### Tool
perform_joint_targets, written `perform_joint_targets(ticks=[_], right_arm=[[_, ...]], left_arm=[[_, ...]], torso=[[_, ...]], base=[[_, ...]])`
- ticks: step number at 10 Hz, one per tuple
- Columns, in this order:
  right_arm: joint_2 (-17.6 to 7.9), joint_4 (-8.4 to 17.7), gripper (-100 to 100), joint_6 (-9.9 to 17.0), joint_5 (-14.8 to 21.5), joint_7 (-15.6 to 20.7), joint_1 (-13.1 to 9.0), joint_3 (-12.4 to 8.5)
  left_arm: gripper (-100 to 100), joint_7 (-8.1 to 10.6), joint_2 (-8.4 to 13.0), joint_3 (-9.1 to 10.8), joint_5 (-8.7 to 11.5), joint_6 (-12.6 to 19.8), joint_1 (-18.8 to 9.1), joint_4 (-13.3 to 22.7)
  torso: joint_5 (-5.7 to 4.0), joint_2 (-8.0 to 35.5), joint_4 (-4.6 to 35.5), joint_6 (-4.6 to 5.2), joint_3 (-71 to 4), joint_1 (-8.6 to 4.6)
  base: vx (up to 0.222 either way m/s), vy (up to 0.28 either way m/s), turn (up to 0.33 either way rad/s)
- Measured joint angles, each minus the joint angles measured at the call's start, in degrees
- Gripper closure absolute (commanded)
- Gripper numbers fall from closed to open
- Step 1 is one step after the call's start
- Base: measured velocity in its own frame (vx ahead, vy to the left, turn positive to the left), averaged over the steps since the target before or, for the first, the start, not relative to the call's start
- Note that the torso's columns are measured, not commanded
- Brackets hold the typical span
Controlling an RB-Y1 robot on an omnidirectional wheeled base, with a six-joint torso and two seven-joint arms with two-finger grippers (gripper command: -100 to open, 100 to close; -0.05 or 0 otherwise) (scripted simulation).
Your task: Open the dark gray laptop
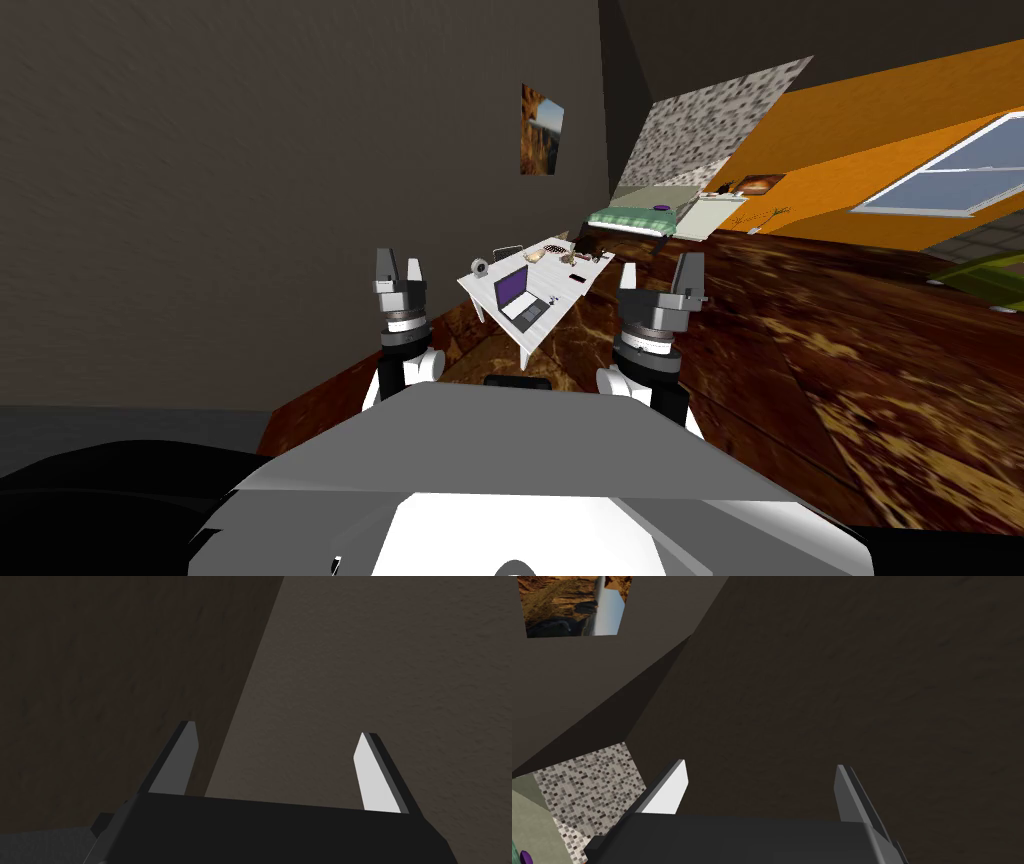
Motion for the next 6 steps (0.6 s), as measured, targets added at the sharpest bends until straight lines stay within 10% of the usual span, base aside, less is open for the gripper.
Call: perform_joint_targets(ticks=[6], right_arm=[[0.0,0.0,0,0.0,0.0,0.0,0.0,0.0]], left_arm=[[0,0.0,0.0,0.0,0.0,0.0,0.0,0.0]], torso=[[0.0,22.7,22.7,0.0,-45.4,0.0]], base=[[0.0,0.0,0.0]])
